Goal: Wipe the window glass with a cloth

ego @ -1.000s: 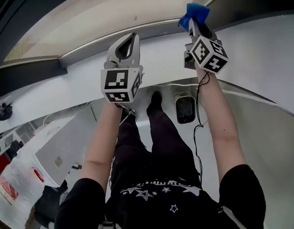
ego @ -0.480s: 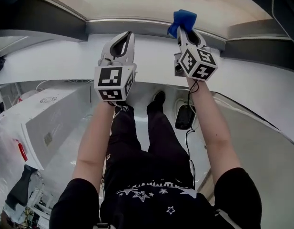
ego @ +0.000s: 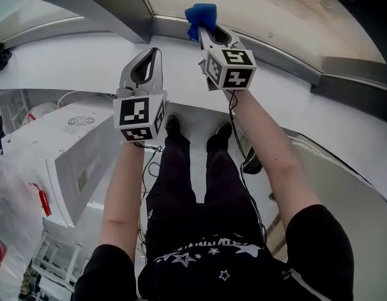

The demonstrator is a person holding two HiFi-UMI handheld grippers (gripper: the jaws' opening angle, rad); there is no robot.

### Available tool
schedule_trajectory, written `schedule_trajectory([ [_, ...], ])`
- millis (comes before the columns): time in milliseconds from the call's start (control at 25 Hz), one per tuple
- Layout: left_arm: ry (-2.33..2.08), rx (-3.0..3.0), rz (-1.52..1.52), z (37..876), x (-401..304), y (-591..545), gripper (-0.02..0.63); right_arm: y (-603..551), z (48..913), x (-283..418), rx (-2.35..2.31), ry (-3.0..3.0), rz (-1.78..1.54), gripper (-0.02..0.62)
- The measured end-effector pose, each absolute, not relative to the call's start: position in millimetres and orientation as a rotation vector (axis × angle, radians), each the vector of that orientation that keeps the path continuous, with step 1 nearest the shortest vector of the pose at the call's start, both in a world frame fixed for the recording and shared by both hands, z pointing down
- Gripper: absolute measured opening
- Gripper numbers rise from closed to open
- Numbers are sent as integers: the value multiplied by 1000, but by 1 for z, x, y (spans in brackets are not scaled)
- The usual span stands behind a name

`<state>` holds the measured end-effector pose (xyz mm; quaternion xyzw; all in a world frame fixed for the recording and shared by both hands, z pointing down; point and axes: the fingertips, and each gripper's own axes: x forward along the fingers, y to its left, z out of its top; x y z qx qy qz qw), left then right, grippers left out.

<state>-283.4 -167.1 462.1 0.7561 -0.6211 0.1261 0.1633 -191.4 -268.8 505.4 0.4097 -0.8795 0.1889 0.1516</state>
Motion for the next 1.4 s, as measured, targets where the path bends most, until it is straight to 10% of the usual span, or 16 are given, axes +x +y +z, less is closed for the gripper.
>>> schedule_trajectory([
  [600,-1714,2145,347,500,-338,-171,9,-293,557,-283,1128,-2446,492,75],
  [1400,-1516,2335,421,483,-130,-192,9,-282,544,-6,1486,-2306,576,75],
])
